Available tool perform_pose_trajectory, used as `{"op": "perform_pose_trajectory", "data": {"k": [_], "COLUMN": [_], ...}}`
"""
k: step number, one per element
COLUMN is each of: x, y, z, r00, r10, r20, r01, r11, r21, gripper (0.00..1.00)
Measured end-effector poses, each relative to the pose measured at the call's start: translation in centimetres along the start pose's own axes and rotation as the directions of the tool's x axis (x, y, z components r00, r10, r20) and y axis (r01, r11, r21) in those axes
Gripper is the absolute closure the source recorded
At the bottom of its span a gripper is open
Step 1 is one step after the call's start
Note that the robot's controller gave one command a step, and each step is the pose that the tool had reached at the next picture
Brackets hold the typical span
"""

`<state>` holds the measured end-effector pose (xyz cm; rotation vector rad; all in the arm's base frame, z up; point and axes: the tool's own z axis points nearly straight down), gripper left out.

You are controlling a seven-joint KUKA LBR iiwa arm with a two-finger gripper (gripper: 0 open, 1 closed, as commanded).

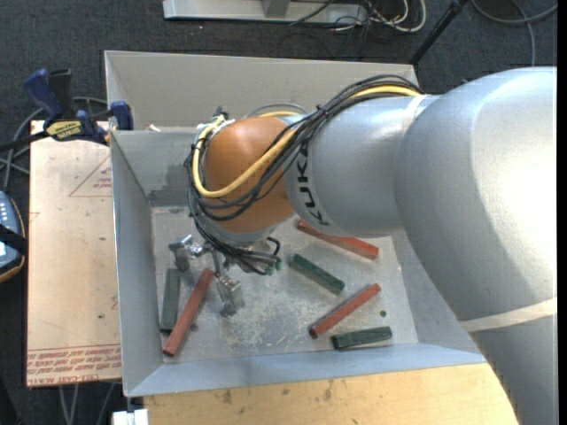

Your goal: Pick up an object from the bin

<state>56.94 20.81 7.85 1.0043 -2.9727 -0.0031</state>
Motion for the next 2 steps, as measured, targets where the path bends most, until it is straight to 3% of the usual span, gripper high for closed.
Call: {"op": "perform_pose_trajectory", "data": {"k": [1, 2], "x": [-0.1, -1.1], "y": [-0.1, 0.9], "z": [-0.4, -12.9], "r00": [1.000, 1.000], "r10": [0.002, -0.025], "r20": [0.004, 0.015], "r01": [-0.002, 0.025], "r11": [1.000, 1.000], "r21": [0.002, 0.006], "gripper": [1.00, 1.00]}}
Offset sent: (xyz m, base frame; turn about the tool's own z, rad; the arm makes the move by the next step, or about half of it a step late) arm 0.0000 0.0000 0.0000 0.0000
